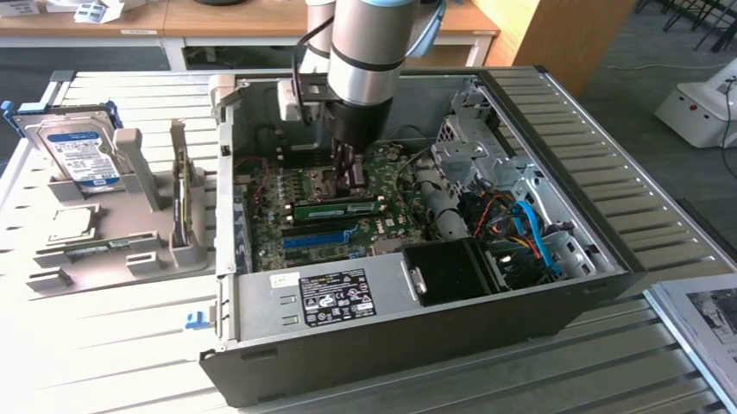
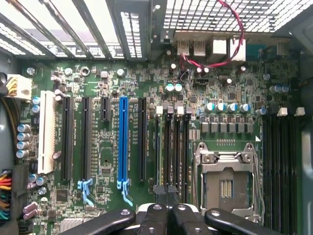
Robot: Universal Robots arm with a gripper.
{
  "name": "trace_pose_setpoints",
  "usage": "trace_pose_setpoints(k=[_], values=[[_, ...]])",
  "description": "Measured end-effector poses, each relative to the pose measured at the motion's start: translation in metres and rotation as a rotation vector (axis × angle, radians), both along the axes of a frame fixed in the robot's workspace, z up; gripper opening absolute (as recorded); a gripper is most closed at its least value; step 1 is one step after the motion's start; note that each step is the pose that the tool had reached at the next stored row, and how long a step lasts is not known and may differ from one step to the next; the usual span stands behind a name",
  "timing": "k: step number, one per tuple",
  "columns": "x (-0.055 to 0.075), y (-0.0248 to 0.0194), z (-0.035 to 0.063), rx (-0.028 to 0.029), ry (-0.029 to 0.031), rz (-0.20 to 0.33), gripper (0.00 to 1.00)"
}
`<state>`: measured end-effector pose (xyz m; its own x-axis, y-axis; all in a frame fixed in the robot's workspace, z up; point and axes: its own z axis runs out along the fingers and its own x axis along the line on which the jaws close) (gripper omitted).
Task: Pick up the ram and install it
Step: 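Press down the ram until it locks into place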
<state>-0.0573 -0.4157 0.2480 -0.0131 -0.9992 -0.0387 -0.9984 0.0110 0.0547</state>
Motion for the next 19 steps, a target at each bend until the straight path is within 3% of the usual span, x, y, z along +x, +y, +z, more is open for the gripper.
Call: trace_pose_setpoints(k=[19], values=[[-0.018,0.0,0.0,-0.0001,0.0001,0.0,0.1]])
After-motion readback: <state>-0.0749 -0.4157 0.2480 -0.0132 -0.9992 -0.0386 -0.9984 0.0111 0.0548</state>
